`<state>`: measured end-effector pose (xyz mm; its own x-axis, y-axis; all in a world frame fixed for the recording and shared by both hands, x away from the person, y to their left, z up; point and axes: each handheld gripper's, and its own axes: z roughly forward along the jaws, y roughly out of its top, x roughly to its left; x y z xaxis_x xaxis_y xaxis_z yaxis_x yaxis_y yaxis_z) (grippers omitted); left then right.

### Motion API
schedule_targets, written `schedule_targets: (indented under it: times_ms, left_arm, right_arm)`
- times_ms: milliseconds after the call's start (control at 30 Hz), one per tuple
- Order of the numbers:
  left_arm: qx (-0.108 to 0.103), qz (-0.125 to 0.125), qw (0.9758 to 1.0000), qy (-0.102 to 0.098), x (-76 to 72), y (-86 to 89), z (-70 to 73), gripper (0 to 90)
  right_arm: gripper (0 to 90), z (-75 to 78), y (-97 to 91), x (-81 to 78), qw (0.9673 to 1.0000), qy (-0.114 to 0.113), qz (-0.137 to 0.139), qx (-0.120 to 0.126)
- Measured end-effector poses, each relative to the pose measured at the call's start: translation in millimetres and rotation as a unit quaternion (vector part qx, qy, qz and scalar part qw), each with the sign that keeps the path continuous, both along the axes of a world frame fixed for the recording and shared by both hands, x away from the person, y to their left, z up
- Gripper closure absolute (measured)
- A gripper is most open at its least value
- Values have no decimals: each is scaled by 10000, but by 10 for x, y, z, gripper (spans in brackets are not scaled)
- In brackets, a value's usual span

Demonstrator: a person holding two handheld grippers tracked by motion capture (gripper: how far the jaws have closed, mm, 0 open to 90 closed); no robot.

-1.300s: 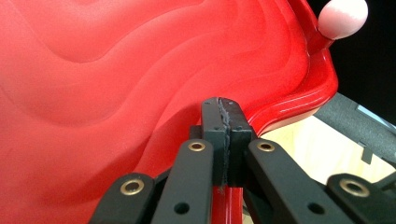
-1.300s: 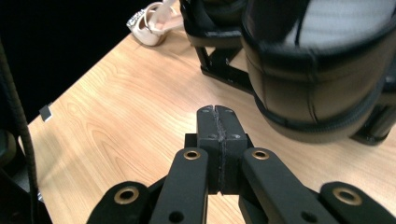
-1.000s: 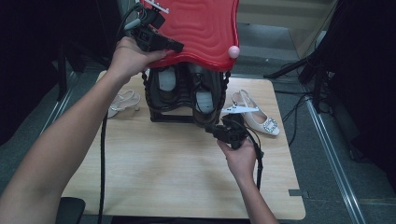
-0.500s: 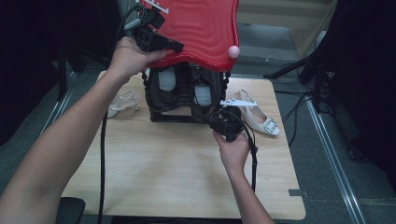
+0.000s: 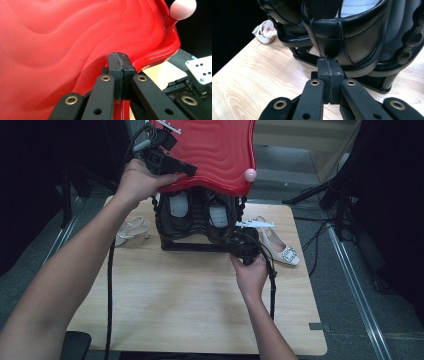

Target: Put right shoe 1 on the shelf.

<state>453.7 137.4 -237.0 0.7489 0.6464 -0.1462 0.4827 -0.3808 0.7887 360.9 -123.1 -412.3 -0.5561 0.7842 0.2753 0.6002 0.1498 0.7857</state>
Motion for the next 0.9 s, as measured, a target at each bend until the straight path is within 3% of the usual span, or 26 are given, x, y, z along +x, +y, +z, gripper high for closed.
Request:
schedule_targets:
  times_ms: [167,467,633,800,900]
  left_arm:
    - [5,-8,10000,-6,5,1,0,900]
    - [-4,0,10000,-5,0,-1,-2,900]
    - [-5,1,10000,-16,1,-1,-3,900]
    - [-21,-1,10000,-5,5,5,-4,900]
    - [-28,2,10000,14,8,7,-3,900]
  right_arm:
    - [900,3,-20,45,9996,188,128,149]
    - [900,-50,194,52,9991,195,338,135]
    - [900,-92,303,79,9986,242,405,252]
    - [900,-72,328,44,9996,3,288,69]
    - [900,-43,275,33,9997,-69,241,80]
